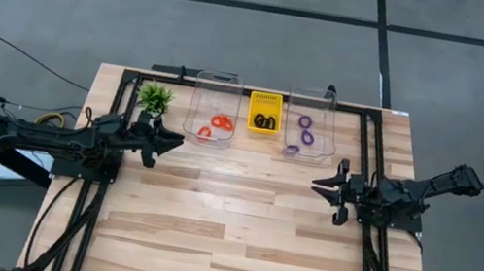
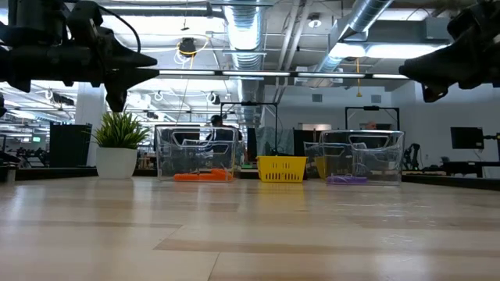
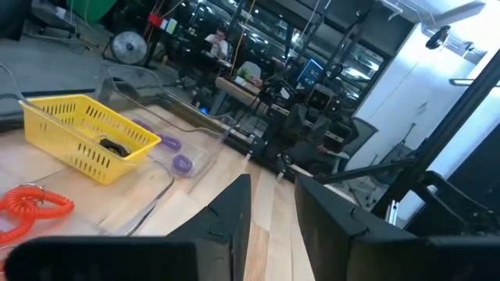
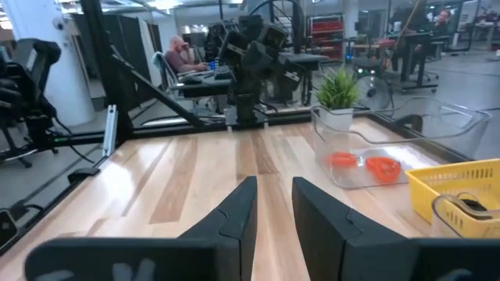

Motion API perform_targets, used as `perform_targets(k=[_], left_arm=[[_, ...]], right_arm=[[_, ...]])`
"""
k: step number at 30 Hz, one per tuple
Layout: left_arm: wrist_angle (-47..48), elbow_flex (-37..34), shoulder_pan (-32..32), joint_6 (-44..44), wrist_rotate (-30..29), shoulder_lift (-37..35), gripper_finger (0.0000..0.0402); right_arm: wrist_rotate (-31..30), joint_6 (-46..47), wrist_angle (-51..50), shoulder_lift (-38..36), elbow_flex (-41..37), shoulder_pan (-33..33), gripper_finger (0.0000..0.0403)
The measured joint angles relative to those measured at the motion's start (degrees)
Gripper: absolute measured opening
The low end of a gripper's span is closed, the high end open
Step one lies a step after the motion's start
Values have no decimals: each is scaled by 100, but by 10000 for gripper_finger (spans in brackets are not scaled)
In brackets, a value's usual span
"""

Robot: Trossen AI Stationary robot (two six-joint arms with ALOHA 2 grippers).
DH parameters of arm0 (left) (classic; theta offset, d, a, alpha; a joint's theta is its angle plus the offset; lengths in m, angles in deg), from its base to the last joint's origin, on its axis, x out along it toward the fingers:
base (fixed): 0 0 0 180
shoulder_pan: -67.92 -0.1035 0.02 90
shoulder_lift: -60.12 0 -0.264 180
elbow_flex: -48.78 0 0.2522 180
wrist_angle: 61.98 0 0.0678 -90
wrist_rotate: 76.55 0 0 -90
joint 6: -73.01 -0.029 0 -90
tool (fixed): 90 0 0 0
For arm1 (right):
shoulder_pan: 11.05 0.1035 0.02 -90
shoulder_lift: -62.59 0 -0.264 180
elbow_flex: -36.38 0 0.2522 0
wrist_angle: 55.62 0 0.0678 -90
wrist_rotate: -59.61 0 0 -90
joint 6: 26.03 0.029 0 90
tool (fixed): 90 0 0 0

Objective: Sort spring keychains
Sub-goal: Return to Home Position

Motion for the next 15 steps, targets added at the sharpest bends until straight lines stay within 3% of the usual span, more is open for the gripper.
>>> perform_targets(k=[15], left_arm=[[2,0,0,-14,-1,0,99]], right_arm=[[0,348,-128,121,0,-256,74]])
